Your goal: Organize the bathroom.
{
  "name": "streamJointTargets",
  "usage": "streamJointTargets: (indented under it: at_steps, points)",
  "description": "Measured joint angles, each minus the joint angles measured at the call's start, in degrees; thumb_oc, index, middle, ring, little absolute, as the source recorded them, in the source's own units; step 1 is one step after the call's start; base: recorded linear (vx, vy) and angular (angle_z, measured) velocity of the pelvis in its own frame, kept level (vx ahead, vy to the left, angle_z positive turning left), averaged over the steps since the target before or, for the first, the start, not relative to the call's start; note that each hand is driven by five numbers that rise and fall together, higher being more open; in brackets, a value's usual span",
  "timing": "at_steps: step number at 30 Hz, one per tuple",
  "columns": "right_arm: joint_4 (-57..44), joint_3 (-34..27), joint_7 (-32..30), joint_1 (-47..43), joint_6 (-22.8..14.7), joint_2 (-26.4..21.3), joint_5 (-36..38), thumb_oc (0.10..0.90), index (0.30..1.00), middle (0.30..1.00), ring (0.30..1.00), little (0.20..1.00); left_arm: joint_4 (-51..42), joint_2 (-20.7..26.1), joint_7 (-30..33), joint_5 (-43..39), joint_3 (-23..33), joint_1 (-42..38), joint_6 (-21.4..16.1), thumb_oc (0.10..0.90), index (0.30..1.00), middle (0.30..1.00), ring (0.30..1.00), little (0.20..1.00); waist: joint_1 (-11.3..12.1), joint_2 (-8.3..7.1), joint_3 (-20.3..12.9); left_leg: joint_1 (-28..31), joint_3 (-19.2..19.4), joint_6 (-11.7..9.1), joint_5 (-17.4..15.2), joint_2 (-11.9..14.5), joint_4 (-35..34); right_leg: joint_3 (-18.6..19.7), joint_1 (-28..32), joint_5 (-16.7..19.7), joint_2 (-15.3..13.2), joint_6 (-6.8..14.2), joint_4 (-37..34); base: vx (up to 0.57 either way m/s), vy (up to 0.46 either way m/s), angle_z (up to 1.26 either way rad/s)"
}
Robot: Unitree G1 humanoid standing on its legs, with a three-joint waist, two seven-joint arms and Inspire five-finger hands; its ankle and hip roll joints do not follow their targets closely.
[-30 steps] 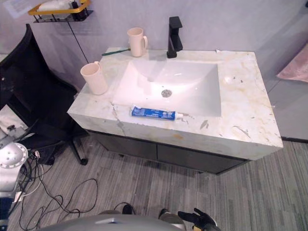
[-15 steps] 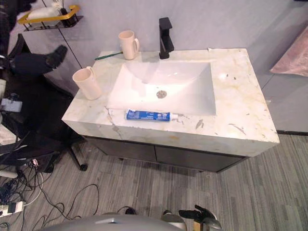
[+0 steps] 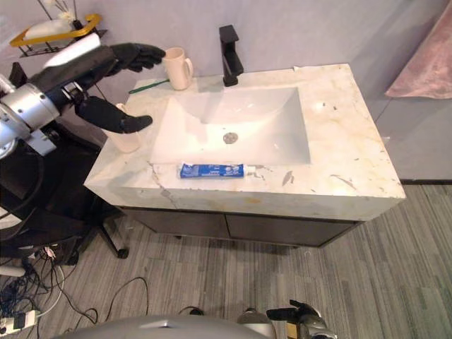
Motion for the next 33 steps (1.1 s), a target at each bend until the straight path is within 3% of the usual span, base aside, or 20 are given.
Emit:
streamJointTargets:
  at_steps: [6, 20, 25, 33]
  points:
    - [0.66, -0.07, 0.1, -0.11, 0.75, -0.41, 0.07, 0.8, 0.9, 0.9, 0.9, 0.9, 1.4, 0.34, -5.81, -2.36, -5.14, -5.39, 4.66, 0.8, 0.9, 0.9, 0.9, 0.9, -0.19, 0.7, -0.19, 0.03, 0.49, 0.0, 0.0, 0.03, 0.11, 0.46, -0.08, 0.0, 0.03, 0.0, -0.05, -0.01, -0.007, -0.03]
    - [0.49, 0.01, 0.88, -1.55, 1.73, -1.55, 0.13, 0.8, 0.9, 0.9, 0.9, 0.9, 6.13, 0.34, -11.33, -2.49, -6.64, -5.39, 4.65, 0.8, 0.9, 0.9, 0.9, 0.9, -0.2, 2.42, -0.07, 0.07, 0.54, 0.0, 0.0, -0.22, 0.13, 0.76, -0.11, 0.0, -0.22, 0.0, -0.05, 0.0, 0.001, 0.0]
    - [0.5, -0.07, 0.77, -1.61, 1.78, -2.1, 0.13, 0.8, 0.9, 0.9, 0.9, 0.9, 7.82, 0.13, -12.3, -3.37, -10.64, -5.39, 4.81, 0.8, 0.9, 0.9, 0.9, 0.9, -0.88, 2.49, -0.1, 0.06, 0.71, 0.0, 0.0, -0.27, 0.22, 0.98, -0.14, 0.0, -0.27, 0.0, -0.05, 0.0, 0.001, -0.01]
    - [0.49, -0.05, 0.74, -1.56, 1.95, -2.16, 0.12, 0.8, 0.9, 0.9, 0.9, 0.9, 10.31, -6.21, -12.45, -3.91, -12.35, -5.37, 8.12, 0.8, 0.9, 0.9, 0.9, 0.9, -2.36, 2.62, 0.11, -0.14, 1.4, -0.02, 0.01, -0.59, 1.2, 1.49, -0.1, 0.0, -0.65, 0.0, -0.03, 0.0, 0.006, -0.03]
